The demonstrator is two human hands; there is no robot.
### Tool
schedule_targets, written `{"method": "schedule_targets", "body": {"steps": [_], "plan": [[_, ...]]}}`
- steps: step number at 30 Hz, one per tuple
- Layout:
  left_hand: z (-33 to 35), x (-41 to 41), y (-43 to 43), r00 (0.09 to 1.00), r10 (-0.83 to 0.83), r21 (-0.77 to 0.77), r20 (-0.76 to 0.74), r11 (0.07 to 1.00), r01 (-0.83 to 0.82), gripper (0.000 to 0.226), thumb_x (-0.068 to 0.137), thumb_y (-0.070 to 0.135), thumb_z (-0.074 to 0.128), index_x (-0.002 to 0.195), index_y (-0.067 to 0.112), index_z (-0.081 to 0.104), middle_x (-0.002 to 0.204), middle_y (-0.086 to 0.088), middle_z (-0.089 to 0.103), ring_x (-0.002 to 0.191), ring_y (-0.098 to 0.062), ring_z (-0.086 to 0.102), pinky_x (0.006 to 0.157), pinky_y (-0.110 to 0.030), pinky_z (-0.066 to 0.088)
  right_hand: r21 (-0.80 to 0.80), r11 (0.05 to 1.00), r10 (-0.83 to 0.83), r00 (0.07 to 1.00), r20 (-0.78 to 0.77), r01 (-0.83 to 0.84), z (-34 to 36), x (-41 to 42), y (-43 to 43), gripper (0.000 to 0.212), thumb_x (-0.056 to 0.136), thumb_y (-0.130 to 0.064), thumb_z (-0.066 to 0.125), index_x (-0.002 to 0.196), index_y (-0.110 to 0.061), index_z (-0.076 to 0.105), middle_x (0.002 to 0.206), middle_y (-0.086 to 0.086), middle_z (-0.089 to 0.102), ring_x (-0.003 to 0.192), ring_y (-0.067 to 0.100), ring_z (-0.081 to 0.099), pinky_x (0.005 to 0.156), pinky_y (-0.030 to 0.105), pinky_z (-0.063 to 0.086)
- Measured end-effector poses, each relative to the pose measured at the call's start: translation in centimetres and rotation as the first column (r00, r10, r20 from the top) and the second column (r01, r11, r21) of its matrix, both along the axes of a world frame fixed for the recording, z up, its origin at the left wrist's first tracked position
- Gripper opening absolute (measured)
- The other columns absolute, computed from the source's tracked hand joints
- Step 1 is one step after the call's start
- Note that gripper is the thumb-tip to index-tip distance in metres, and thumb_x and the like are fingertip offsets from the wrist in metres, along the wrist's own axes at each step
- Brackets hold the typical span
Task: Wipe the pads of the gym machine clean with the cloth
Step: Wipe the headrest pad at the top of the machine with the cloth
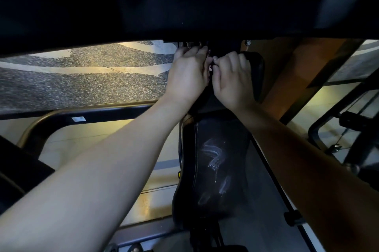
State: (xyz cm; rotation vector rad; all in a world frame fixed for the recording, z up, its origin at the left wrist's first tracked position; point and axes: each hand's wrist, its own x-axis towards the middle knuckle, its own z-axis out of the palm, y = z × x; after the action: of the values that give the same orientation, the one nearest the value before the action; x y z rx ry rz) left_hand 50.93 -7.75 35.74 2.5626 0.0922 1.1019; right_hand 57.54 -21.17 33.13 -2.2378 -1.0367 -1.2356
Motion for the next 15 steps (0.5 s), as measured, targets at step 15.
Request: {"method": "schedule_targets", "body": {"steps": [15], "plan": [[-2.7, -3.6, -0.4, 0.997, 0.030, -0.561, 0.071, 0.828, 0.015, 0.039, 0.097, 0.020, 0.063, 0.136, 0.013, 0.061, 0.138, 0.001, 0.058, 0.126, 0.005, 0.047, 0.103, -0.002, 0.030, 0.027, 1.000, -0.009, 0.986, 0.164, 0.005, -1.6, 1.2, 0.5, 0.010, 0.101, -0.016, 0.048, 0.100, -0.007, 0.052, 0.095, 0.018, 0.059, 0.082, 0.034, 0.051, 0.072, 0.044, 0.042]]}}
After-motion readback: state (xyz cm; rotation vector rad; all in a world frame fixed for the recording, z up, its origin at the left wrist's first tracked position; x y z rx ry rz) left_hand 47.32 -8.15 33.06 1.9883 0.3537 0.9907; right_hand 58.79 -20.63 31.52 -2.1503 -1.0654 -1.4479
